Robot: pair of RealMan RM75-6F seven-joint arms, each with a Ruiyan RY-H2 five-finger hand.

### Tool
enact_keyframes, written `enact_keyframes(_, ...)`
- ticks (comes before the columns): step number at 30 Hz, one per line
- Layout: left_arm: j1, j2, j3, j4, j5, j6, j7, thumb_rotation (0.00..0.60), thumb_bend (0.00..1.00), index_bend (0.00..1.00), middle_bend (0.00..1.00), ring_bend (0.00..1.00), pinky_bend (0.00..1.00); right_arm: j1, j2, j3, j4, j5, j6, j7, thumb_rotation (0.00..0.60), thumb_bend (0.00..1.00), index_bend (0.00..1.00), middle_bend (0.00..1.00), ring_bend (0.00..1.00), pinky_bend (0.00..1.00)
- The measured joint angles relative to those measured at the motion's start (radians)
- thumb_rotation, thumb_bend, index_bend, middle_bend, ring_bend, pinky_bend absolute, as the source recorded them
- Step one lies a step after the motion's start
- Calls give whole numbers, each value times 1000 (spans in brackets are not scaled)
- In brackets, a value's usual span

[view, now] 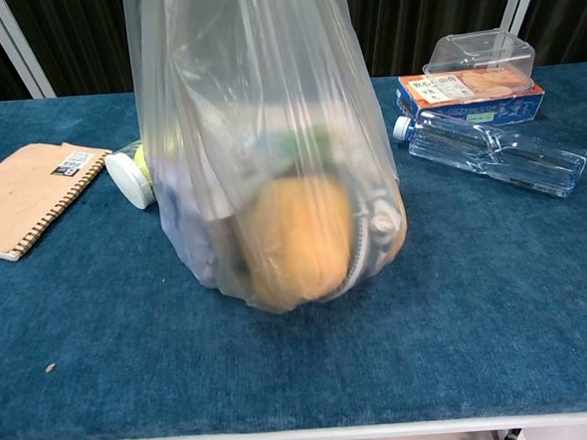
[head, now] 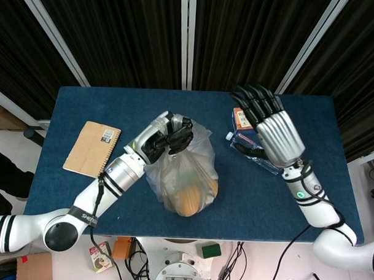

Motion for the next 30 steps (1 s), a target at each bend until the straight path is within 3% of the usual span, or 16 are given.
enact_keyframes(7,-58,16,-48,2,-84,57,51,304,19,824,963,853,958,-163,37,-63,51,-112,195,103,600,44,0,0,0,0)
enact_keyframes(14,-151,45,-123,20,-211,125,121,254,18,806,944,835,944,-337,-12,-143,243,-156,391,272,600,44,0,0,0,0)
enact_keyframes(19,-257,70,-194,47,-316,216,211,209,17,777,910,805,925,-430,-62,-176,361,-158,469,385,600,43,0,0,0,0)
enact_keyframes(23,-349,90,-243,81,-403,296,304,125,17,675,806,725,856,-479,-99,-188,420,-160,511,432,600,43,0,0,0,0)
enact_keyframes(25,-384,100,-263,96,-437,313,341,94,17,569,691,630,787,-490,-109,-190,435,-162,519,443,600,44,0,0,0,0)
enact_keyframes(28,-418,117,-287,123,-470,311,385,85,17,418,562,523,719,-501,-123,-187,449,-168,527,455,600,43,0,0,0,0)
enact_keyframes(30,-430,122,-290,134,-478,312,405,83,17,390,527,493,694,-504,-128,-184,453,-174,528,457,600,43,0,0,0,0)
